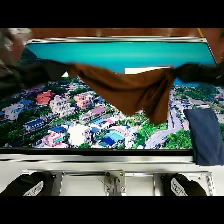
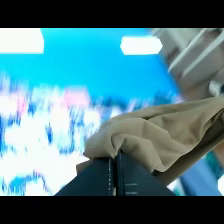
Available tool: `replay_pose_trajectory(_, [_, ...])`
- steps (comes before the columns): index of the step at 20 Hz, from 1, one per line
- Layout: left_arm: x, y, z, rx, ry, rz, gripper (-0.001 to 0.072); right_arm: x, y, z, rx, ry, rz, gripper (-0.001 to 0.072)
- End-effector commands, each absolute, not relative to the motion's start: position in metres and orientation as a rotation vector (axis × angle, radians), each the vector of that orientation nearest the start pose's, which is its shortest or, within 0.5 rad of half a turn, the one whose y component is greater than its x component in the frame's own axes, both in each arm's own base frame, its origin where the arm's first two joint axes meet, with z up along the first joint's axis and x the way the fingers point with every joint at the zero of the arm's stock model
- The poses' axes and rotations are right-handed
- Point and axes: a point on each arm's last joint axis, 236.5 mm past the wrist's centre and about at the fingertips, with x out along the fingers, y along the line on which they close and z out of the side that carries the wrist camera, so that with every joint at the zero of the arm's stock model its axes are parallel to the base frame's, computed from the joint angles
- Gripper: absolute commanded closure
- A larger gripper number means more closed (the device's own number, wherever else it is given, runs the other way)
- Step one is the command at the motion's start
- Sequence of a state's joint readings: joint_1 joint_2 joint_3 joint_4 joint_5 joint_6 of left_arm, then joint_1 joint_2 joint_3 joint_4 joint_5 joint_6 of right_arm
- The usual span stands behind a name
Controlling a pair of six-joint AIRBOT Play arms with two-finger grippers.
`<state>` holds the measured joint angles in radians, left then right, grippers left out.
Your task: Fold the shirts.
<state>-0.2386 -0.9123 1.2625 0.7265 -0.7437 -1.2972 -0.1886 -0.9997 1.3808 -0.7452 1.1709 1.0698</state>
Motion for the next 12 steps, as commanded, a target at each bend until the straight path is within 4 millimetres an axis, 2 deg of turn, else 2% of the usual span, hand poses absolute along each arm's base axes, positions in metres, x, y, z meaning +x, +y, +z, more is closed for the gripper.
replay_pose_trajectory(1, [0.303, -0.185, 0.475, -0.337, -0.021, -0.75, 0.0671, 0.331, 0.107, 0.427, 0.089, 0.15, 0.595, 0.065])
replay_pose_trajectory(2, [0.29, -0.183, 0.499, -0.319, -0.081, -0.758, 0.0671, 0.317, 0.11, 0.447, 0.067, 0.107, 0.597, 0.065])
replay_pose_trajectory(3, [0.279, -0.179, 0.516, -0.291, -0.13, -0.758, 0.0671, 0.306, 0.111, 0.458, 0.056, 0.086, 0.594, 0.065])
replay_pose_trajectory(4, [0.271, -0.177, 0.526, -0.269, -0.153, -0.756, 0.0671, 0.296, 0.114, 0.461, 0.045, 0.092, 0.597, 0.065])
replay_pose_trajectory(6, [0.267, -0.177, 0.522, -0.215, -0.133, -0.749, 0.0671, 0.279, 0.119, 0.45, 0.04, 0.172, 0.616, 0.065])
replay_pose_trajectory(8, [0.274, -0.18, 0.488, -0.122, -0.014, -0.736, 0.0671, 0.267, 0.121, 0.414, 0.026, 0.336, 0.632, 0.0649])
replay_pose_trajectory(9, [0.28, -0.176, 0.462, -0.069, 0.077, -0.705, 0.0671, 0.261, 0.116, 0.389, 0.01, 0.45, 0.622, 0.065])
replay_pose_trajectory(10, [0.287, -0.167, 0.436, -0.014, 0.171, -0.66, 0.0671, 0.254, 0.106, 0.362, -0.007, 0.576, 0.591, 0.0649])
replay_pose_trajectory(12, [0.299, -0.134, 0.376, 0.077, 0.388, -0.513, 0.0671, 0.235, 0.088, 0.311, -0.004, 0.842, 0.548, 0.065])
